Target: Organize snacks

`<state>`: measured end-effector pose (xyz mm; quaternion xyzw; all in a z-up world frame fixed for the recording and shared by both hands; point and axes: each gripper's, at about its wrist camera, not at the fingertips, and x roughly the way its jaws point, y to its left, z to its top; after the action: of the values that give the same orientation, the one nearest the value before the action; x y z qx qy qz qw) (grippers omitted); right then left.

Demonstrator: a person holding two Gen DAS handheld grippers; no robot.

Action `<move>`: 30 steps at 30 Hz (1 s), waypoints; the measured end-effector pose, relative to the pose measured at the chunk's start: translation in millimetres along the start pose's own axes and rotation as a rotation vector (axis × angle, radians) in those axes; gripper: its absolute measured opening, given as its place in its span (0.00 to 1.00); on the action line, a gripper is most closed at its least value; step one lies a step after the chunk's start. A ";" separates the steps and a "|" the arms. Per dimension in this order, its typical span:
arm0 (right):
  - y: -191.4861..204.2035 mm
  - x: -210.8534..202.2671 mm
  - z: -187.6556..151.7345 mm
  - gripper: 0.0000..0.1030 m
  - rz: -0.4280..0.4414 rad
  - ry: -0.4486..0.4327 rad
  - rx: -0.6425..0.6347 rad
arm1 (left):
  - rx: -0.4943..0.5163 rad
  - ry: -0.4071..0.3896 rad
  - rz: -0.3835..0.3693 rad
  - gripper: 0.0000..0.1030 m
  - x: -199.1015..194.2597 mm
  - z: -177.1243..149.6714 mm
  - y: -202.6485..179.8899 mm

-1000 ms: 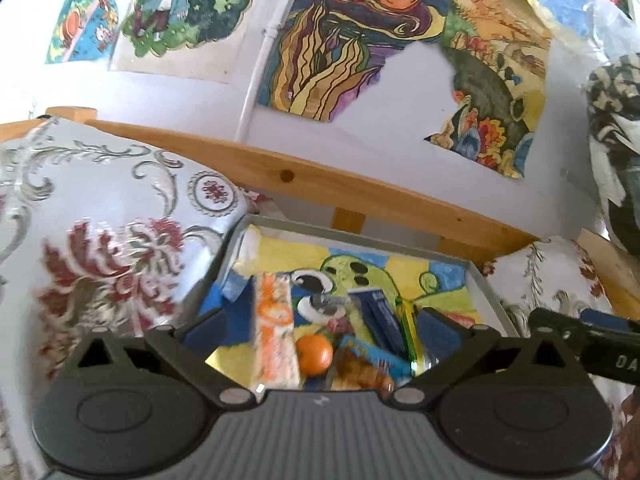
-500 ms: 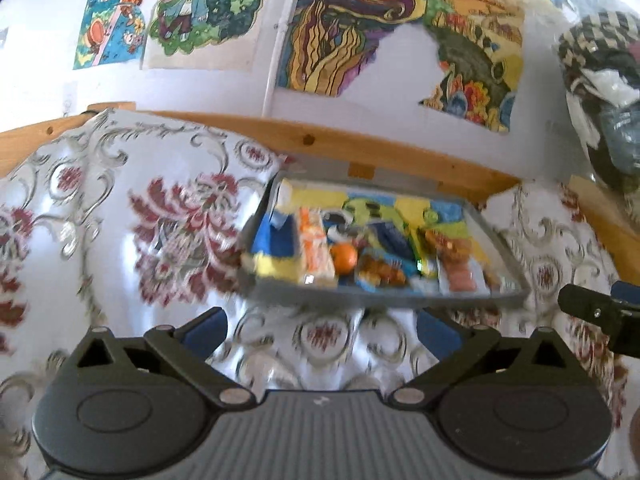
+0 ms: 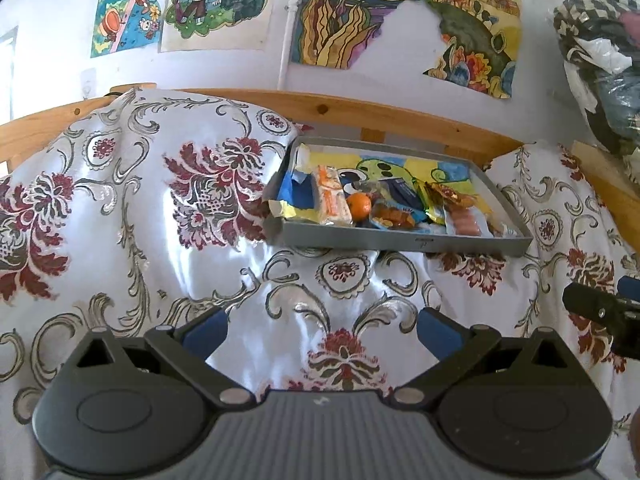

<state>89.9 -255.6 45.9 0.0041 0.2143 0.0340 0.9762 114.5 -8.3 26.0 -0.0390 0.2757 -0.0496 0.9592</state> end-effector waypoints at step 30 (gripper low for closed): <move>3.4 3.0 -3.6 0.99 0.015 0.013 -0.020 | -0.014 0.030 -0.020 1.00 0.9 -3.8 2.0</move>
<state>91.0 -252.0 41.4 -0.0044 0.2201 0.0438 0.9745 113.3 -6.6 22.1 -0.0478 0.2898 -0.0581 0.9541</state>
